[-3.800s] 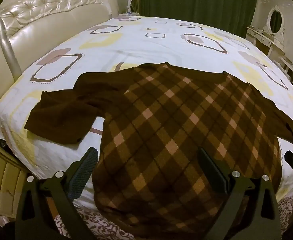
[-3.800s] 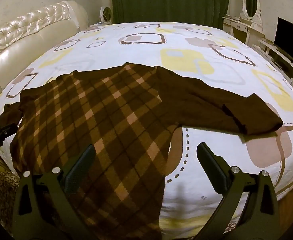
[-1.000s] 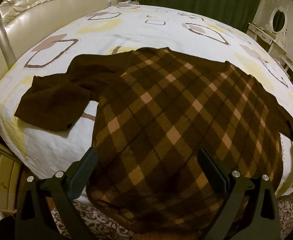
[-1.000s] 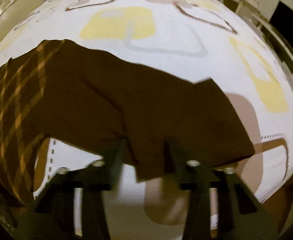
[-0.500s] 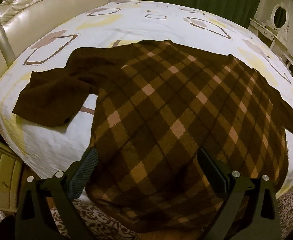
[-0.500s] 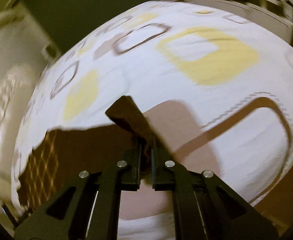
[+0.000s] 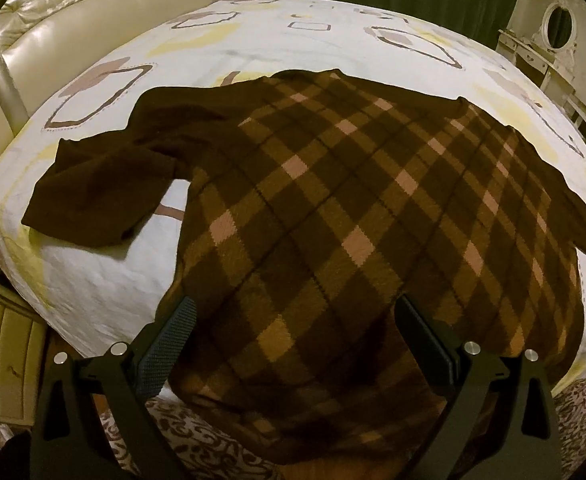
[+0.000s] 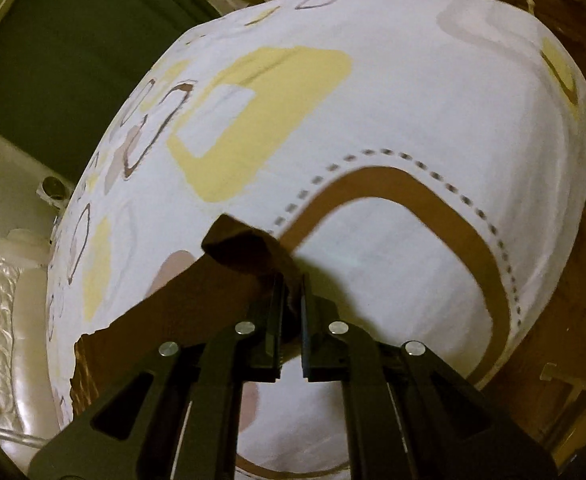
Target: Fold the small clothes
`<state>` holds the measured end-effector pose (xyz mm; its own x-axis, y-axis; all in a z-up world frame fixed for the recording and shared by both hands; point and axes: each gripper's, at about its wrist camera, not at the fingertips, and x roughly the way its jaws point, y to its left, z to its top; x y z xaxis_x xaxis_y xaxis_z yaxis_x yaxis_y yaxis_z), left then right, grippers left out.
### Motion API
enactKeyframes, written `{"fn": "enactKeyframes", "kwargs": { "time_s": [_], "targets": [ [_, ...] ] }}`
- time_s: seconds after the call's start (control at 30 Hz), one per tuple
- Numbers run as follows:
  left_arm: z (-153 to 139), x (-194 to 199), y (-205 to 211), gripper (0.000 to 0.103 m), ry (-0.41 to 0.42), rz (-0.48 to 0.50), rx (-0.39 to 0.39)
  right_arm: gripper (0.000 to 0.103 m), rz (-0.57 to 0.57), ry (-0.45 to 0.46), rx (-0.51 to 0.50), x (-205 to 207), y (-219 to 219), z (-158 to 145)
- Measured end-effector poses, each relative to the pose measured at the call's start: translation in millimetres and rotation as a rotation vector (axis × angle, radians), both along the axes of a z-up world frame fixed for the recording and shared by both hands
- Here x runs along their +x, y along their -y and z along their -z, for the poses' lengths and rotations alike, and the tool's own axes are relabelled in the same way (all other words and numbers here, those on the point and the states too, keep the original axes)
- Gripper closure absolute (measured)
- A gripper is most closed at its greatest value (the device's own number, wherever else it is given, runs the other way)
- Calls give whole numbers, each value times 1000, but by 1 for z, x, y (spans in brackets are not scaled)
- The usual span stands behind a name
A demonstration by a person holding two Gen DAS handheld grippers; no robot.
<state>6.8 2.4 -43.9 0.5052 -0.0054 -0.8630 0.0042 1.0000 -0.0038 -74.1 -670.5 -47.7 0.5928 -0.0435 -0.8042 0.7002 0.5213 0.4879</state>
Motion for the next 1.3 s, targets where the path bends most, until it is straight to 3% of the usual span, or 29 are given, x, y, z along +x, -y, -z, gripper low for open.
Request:
{"fn": "enactKeyframes", "kwargs": {
  "time_s": [0.23,0.53,0.67,0.73,0.83,0.9,1.07,1.2,1.3],
  "targets": [
    [0,0,-1,4,5,3,-2,97,41,16,79,-13,9,17],
    [-2,0,-2,4,21,9,-2,96,159,4,70,-42,28,16],
    [-9,-1,-1,4,58,30,19,87,170,27,17,-51,23,-2],
    [-12,0,-3,4,71,18,35,75,153,66,-3,-50,15,-14],
    [-15,4,-11,4,58,4,4,61,68,136,-42,-30,-19,-37],
    [-15,6,-18,4,43,1,-1,61,-4,157,-59,-12,-43,-47],
    [-19,12,-40,4,69,-6,58,47,-232,179,-100,46,-126,-65],
    [-27,28,-93,4,72,-59,53,46,-394,178,-95,79,-187,-69],
    [-33,42,-154,4,56,-120,-50,43,-492,167,-100,95,-230,-71]
  ]
}}
